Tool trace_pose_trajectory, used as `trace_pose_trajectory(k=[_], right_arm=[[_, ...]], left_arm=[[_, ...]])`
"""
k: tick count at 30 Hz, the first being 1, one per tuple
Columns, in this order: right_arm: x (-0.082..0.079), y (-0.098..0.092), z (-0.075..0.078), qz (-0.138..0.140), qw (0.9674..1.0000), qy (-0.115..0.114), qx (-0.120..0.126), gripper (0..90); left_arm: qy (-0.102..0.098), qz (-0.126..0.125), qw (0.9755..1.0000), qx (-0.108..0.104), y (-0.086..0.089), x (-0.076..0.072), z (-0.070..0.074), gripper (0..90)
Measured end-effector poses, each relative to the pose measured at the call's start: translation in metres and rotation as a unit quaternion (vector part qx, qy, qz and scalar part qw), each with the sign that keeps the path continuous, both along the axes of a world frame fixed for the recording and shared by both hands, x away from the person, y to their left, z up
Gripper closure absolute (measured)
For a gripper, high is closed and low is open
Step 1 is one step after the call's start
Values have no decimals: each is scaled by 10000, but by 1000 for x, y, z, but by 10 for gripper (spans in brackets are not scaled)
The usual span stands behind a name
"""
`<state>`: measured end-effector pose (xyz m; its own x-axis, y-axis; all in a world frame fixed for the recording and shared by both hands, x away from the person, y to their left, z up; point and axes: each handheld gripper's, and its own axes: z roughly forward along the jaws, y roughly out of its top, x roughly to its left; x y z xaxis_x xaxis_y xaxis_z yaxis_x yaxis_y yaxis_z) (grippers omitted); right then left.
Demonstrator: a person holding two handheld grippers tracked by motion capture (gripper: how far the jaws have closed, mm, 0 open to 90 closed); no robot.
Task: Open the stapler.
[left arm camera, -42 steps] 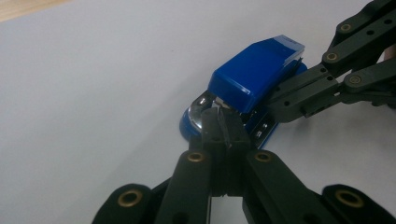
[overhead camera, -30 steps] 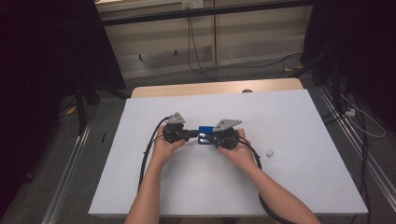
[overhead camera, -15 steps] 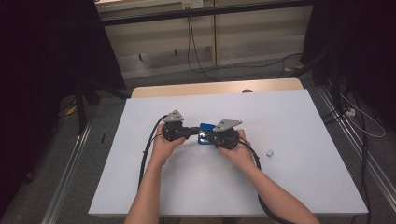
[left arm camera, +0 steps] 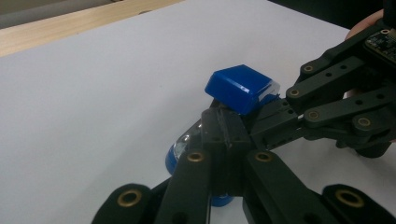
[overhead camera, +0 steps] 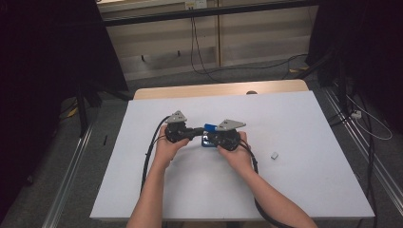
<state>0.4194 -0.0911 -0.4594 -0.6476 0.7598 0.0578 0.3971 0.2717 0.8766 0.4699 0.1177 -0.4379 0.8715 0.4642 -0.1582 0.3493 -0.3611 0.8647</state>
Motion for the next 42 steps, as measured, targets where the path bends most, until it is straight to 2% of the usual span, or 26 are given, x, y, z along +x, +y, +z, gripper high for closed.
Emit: trace_pose_trajectory(k=[4, 7, 10, 13, 17, 24, 29, 32, 33, 35, 36, 42], right_arm=[[0, 4, 1, -4, 9998, -158, -99, 900], [0, 4, 2, -110, 9992, -353, -129, 900], [-1, 3, 5, -201, 9989, -420, -96, 900], [-1, 2, 5, -196, 9990, -398, -78, 900], [-2, 2, 7, -180, 9988, -424, -151, 900], [-1, 1, 7, -220, 9986, -454, -153, 900], [-4, 1, 7, -227, 9981, -522, -227, 900], [-5, 2, 8, -260, 9973, -606, -334, 900], [-5, 2, 9, -291, 9969, -635, -353, 900], [-5, 1, 11, -326, 9969, -620, -355, 900], [-5, 0, 12, -335, 9963, -695, -372, 900], [-3, -1, 20, -445, 9958, -666, -452, 900]], left_arm=[[12, -8, 10000, -54, 0, 0, 0, 900], [-1, 24, 10000, 2, 0, 0, -1, 895], [5, 116, 9999, 74, 1, 2, -4, 895], [-41, 175, 9998, 114, -1, 3, -7, 895], [-148, 227, 9996, 56, -6, 2, -7, 897], [-297, 87, 9994, 168, -14, 1, -11, 894], [-202, 101, 9997, 133, -15, 0, -14, 900], [-123, 126, 9996, 204, -17, 0, -18, 900], [-143, 110, 9995, 265, -17, 0, -19, 900], [-118, 115, 9997, 197, -17, 1, -21, 900], [-140, 108, 9996, 209, -17, 1, -22, 900], [-196, 101, 9994, 260, -21, -1, -23, 900]])
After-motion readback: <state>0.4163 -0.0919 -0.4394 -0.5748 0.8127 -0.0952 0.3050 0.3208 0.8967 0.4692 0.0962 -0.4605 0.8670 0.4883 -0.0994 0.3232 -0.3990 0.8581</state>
